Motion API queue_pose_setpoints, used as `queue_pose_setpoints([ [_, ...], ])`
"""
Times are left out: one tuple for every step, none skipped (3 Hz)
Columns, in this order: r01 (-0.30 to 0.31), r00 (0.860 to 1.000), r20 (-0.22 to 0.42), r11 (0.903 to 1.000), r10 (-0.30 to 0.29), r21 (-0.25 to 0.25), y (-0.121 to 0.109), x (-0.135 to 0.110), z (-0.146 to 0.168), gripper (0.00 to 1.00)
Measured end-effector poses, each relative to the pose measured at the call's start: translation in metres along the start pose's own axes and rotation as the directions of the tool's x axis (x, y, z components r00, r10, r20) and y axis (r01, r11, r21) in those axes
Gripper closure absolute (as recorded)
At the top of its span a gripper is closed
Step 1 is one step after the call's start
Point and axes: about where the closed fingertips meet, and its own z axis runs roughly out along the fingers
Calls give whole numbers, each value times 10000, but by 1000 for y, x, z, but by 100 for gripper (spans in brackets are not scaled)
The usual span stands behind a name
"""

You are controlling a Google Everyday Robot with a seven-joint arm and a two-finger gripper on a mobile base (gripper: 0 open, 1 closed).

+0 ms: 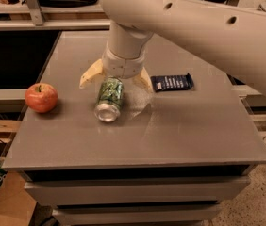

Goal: Place green can upright

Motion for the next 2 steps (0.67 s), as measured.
queue_pose_setpoints([
  [-25, 10000, 25, 10000, 26, -41, 0, -4, 4, 0],
  [18, 9999, 102, 10000, -18, -84, 0, -8, 5, 16],
])
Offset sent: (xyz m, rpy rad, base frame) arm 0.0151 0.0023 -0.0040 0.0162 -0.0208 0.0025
